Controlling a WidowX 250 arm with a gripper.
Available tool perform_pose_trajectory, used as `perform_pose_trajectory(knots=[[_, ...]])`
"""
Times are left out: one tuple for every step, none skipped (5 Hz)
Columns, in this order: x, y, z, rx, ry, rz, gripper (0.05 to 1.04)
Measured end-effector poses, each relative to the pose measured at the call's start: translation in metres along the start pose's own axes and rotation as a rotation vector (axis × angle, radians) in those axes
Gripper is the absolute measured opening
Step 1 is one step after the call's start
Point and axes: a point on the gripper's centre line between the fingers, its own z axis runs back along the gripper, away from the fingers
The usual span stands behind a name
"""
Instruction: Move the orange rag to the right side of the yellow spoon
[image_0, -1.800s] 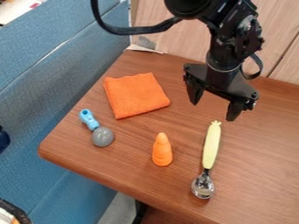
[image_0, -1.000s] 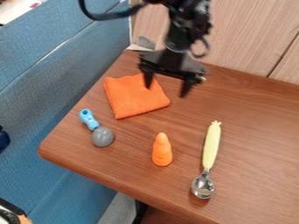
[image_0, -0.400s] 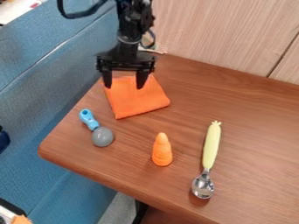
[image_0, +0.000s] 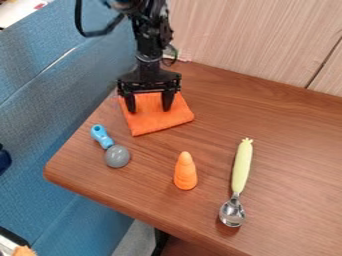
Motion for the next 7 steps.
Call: perform_pose_trajectory(knots=[[0.005,-0.005,-0.004,-0.02,-0.018,0.003,1.001],[0.007,-0.016,-0.004,0.008,-0.047,-0.016,1.0],[0.004,-0.025,-0.002,0.024,-0.067,-0.029,1.0],[0.001,-0.053,0.002,0.001,-0.062,-0.086,0.999],[-0.004,-0.094,0.003,-0.051,-0.056,-0.162,0.999],[-0.006,-0.132,0.005,-0.112,-0.054,-0.246,1.0],[-0.024,-0.17,0.01,-0.181,-0.036,-0.376,0.999]])
